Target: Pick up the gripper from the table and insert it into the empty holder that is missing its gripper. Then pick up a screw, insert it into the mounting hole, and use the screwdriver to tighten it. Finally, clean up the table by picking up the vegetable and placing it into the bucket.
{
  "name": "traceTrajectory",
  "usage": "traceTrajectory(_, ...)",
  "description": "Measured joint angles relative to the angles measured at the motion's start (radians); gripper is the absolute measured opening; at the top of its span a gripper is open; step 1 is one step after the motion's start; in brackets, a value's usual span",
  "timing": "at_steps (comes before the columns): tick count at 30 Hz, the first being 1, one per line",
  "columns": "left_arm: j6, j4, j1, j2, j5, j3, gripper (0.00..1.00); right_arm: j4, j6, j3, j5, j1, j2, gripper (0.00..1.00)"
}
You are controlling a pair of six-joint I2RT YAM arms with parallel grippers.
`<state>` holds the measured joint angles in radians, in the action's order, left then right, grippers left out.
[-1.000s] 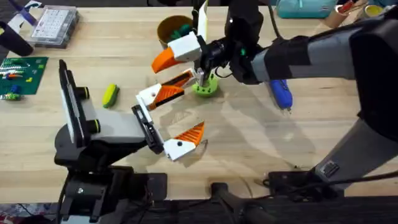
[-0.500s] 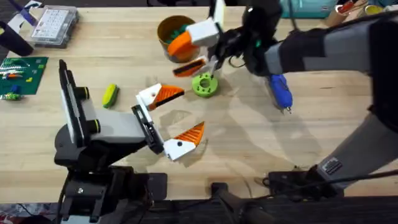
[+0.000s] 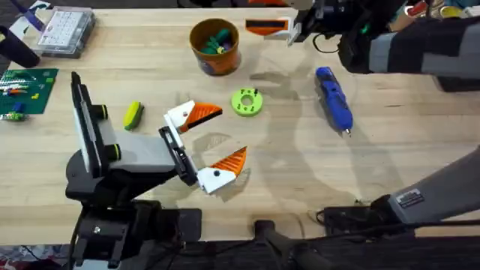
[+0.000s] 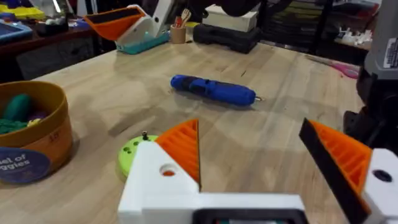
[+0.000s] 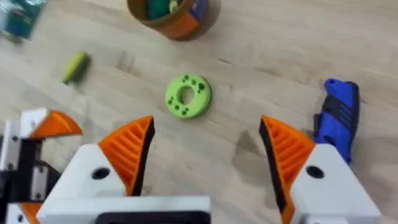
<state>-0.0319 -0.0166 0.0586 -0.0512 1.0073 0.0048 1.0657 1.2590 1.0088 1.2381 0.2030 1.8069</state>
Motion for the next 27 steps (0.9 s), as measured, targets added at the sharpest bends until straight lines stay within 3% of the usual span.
traceTrajectory(9, 0.000, 0.000, 0.000, 0.000, 0.002, 0.000, 0.986, -0.488, -0.343, -0.007, -0.201, -0.088, -0.021, 0.996)
traceTrajectory(20, 0.000, 0.001, 0.000, 0.000, 0.003, 0.000, 0.986, -1.453, -0.910, 0.056, -0.531, -0.124, -0.432, 0.996)
traceTrajectory(21, 0.000, 0.001, 0.000, 0.000, 0.003, 0.000, 0.986, -1.619, -1.041, 0.088, -0.623, -0.123, -0.529, 0.997)
traceTrajectory(27, 0.000, 0.001, 0.000, 0.000, 0.003, 0.000, 0.986, -1.804, -1.190, 0.102, -0.821, -0.051, -0.659, 0.997)
